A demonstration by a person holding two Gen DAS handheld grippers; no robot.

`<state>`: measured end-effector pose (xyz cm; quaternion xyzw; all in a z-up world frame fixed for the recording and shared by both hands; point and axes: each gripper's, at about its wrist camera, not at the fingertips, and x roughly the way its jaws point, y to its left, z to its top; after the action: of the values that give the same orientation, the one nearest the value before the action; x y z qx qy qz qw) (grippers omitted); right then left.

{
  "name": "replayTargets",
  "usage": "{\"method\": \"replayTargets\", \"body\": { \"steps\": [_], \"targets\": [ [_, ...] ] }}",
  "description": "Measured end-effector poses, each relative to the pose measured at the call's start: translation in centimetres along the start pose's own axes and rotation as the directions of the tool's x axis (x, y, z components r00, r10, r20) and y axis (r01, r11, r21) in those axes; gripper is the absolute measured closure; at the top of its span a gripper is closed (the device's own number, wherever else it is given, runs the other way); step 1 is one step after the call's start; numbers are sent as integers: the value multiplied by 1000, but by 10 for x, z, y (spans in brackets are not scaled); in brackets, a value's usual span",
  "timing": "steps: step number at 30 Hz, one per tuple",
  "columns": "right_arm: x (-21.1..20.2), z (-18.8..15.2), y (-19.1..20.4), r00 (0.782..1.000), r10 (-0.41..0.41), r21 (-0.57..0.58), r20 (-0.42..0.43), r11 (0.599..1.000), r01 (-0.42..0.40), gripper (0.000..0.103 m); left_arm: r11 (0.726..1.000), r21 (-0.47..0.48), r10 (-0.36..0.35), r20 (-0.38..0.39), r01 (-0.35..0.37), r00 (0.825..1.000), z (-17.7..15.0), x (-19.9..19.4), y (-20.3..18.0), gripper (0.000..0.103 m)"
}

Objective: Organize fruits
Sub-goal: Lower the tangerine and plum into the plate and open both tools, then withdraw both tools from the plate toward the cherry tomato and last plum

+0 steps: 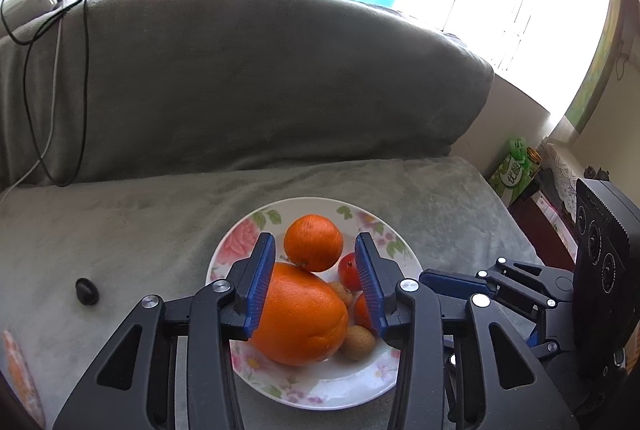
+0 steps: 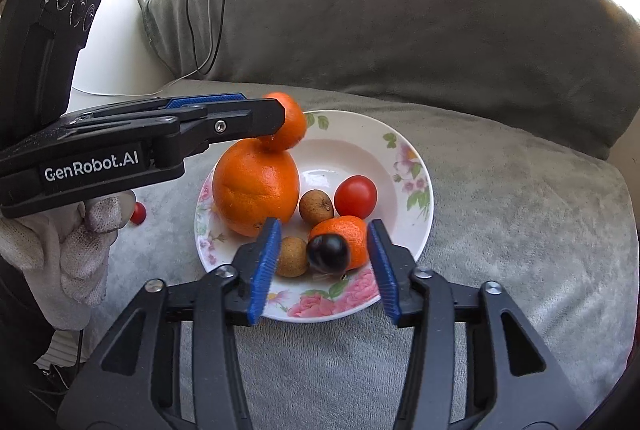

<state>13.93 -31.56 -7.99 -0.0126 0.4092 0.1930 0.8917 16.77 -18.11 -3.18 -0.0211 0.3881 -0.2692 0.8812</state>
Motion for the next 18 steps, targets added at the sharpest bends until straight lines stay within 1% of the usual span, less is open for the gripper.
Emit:
{"method": "replayTargets", "body": {
  "steps": [1,4,5,7,9,10,11,14,16,18],
  "targets": [
    [-1,0,0,1000,4,0,2,1000,-4,42,1000,2,3,2,-3,1000,0,0,-1,58],
    [-3,0,-2,1000,6,0,6,1000,-6,41,1000,9,6,4,-6,1000,1,0,-3,56],
    [-3,0,-2,1000,4,0,7,1000,-4,37,1000,10,7,4,-8,1000,1,0,-3,52],
    [-4,0,-3,1000,6,1,13,1000,-6,30,1000,15,7,4,-7,1000,1,0,-4,50],
    [-5,0,-3,1000,8,1,15,1000,-8,30,1000,22,11,5,-11,1000,0,-1,-6,49],
    [-5,-1,-3,1000,7,1,15,1000,-7,29,1000,25,12,7,-12,1000,0,-1,-7,43],
    [-6,-1,-3,1000,8,1,18,1000,-8,27,1000,24,12,10,-12,1000,0,-2,-7,39],
    [-9,-1,-3,999,6,4,33,1000,-6,18,1000,24,7,11,-8,1000,0,-3,-7,38],
    [-11,0,-3,999,7,4,37,1000,-8,17,1000,22,9,11,-9,1000,0,-4,-7,31],
    [-12,0,-2,999,4,3,38,1000,-4,16,1000,17,13,14,-13,1000,0,-5,-7,29]
  ]
}}
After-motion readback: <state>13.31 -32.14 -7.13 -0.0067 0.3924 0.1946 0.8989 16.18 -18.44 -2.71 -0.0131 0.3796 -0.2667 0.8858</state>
